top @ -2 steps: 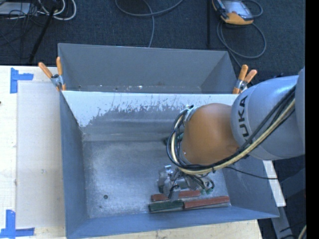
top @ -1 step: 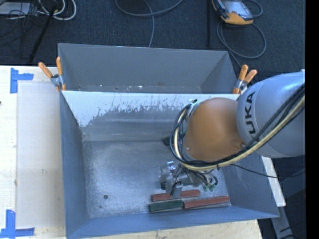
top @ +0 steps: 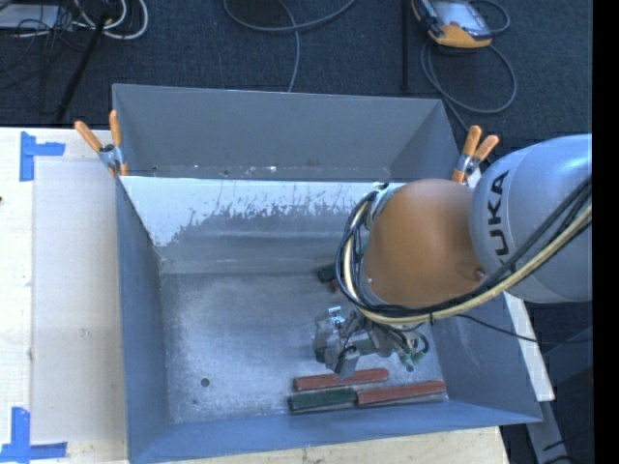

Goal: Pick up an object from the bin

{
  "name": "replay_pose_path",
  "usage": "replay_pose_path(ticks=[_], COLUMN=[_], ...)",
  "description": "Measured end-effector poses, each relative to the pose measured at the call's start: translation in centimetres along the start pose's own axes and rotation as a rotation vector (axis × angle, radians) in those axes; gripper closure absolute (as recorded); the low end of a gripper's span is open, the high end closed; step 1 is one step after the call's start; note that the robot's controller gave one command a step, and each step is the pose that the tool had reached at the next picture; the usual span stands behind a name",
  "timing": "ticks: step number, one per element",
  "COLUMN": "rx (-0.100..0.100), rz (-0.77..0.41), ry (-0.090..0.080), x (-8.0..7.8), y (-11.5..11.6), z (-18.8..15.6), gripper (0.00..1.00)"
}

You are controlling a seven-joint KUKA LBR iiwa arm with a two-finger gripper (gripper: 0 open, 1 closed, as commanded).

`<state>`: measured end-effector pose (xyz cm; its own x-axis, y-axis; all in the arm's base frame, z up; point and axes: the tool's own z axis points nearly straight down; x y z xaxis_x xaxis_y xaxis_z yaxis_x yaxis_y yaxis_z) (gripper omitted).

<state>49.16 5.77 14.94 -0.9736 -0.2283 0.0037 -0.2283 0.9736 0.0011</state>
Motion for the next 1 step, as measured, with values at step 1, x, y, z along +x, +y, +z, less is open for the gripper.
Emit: replay_pose_path(ticks=[1], rx=[0.001], rz=[0.0], ry=[-0.004], x=[-0.07], y=[-0.01], z=[-1.72], gripper=[1.0])
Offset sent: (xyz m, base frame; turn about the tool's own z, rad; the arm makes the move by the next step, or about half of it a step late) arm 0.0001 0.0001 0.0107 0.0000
